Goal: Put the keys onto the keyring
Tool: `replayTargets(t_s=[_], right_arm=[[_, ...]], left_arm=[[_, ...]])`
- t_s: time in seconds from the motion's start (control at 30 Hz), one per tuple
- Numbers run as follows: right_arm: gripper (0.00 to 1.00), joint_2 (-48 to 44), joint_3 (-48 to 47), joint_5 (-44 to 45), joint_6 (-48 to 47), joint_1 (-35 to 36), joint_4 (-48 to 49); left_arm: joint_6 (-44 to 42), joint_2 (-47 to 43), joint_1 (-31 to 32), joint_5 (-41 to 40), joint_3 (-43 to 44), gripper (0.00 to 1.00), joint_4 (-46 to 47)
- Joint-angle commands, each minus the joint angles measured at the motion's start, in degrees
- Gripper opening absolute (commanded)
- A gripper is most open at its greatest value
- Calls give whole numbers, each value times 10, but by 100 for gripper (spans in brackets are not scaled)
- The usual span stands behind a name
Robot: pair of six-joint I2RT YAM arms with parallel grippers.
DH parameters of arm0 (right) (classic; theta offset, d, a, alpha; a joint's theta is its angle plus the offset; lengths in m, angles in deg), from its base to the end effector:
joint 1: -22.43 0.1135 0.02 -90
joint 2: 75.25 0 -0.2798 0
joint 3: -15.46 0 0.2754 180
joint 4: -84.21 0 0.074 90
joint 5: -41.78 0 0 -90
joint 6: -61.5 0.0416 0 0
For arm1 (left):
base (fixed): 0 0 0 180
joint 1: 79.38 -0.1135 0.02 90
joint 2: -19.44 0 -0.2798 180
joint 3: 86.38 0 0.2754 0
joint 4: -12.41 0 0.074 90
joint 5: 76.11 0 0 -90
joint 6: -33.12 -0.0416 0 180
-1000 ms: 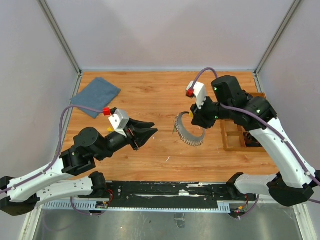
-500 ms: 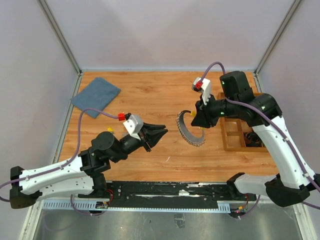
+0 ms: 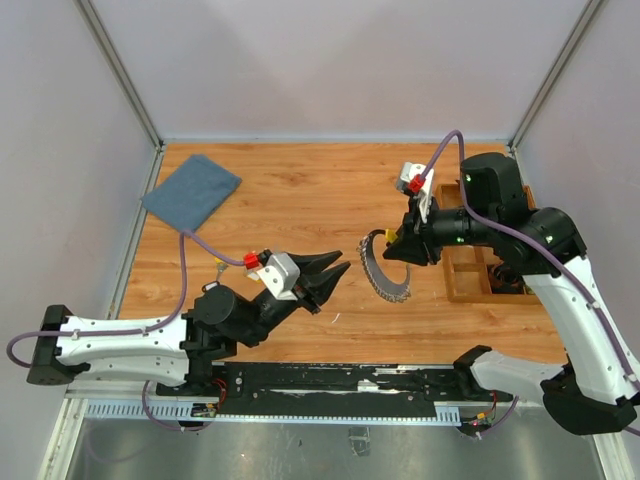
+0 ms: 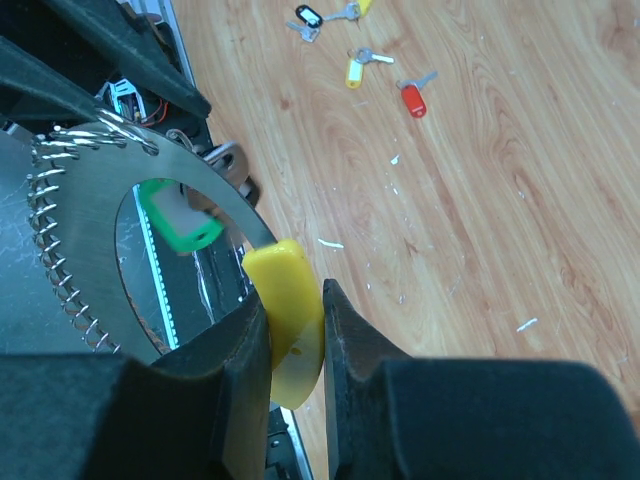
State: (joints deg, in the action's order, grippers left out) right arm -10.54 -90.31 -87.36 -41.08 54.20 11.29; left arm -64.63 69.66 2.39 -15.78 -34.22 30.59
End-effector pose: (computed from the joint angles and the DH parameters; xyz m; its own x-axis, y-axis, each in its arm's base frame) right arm 0.1548 0.1268 0.4913 -0.2498 -0.3534 -0.9015 -0.9412 0.3075 0.1402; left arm 0.0518 -0.2144 0.3757 0.1558 -0.2585 -0.9534 0.7795 0.6250 -0.0421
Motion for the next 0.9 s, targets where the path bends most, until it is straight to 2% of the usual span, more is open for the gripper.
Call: replayTargets(t_s=[0.0,0.3,0.5,0.63,0.87], right_arm=[[0,-27,17,-44,-20,-2,46],[1,-51,36,-72,-31,-2,67],[1,-61,45,-107,-42,-2,75],[1,-68,52,-127,-51,-1,79],[0,-84,70,-136,-42,1,104]], left_arm=[[-75,15,34,-58,20,33,98],[-247,53,133,-140,24,39,221],[-376,95,170,-169,30,39,320],[-425,104,177,-169,33,38,353],[-458,108,190,-149,51,32,359]])
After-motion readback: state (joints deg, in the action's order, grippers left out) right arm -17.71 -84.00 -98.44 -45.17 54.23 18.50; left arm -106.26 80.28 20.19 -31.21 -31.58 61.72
